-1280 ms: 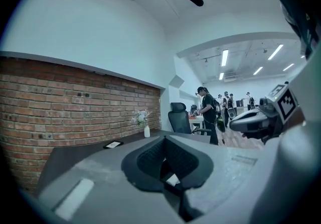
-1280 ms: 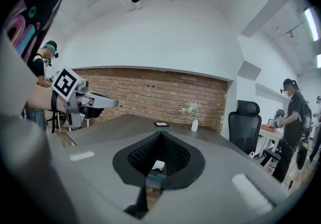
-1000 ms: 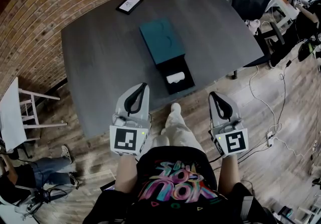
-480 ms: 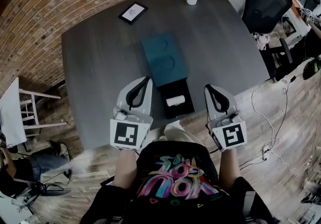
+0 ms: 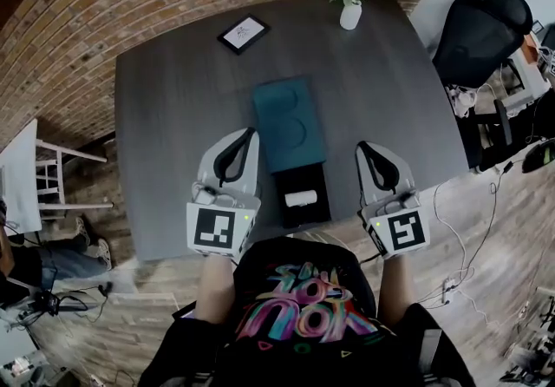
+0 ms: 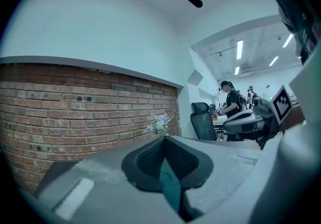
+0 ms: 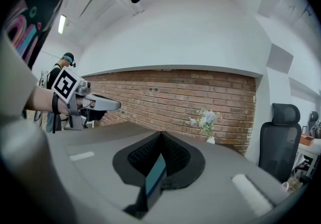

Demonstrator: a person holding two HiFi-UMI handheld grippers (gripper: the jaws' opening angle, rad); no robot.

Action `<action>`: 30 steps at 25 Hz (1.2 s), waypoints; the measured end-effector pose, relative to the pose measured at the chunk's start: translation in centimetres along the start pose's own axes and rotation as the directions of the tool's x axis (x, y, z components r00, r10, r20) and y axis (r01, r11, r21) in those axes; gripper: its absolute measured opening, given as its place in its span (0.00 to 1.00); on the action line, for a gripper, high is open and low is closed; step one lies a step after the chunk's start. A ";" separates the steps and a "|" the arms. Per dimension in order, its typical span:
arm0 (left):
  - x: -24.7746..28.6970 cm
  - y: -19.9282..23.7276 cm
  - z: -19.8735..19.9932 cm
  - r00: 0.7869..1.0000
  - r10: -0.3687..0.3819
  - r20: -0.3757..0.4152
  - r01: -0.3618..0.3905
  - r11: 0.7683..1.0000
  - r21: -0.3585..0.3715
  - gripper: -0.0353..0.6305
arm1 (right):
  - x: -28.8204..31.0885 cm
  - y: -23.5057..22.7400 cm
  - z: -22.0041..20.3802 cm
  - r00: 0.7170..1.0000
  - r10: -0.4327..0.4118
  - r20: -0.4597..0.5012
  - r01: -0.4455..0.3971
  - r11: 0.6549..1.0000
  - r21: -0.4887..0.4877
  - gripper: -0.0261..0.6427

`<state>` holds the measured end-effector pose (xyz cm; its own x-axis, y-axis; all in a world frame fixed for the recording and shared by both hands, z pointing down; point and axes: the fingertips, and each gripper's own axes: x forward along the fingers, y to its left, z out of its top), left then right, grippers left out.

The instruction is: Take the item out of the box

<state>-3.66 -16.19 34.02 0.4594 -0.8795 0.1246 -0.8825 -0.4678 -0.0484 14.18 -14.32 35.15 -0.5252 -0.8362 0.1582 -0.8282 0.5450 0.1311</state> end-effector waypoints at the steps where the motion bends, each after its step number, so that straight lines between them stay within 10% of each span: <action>1: 0.0 0.2 0.0 1.000 0.005 0.000 -0.005 1.000 0.000 0.05 | 0.2 0.0 0.0 1.000 0.005 -0.001 -0.005 1.000 0.000 0.04; 30: -0.7 2.5 0.7 1.000 -0.021 0.006 0.021 1.000 0.002 0.05 | 1.0 2.9 1.2 0.997 0.077 -0.030 -0.077 0.997 0.008 0.04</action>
<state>-6.13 -16.81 33.15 0.4781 -0.8702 0.1192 -0.8727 -0.4860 -0.0474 10.99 -13.69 34.51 -0.5811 -0.7896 0.1971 -0.7871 0.6069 0.1106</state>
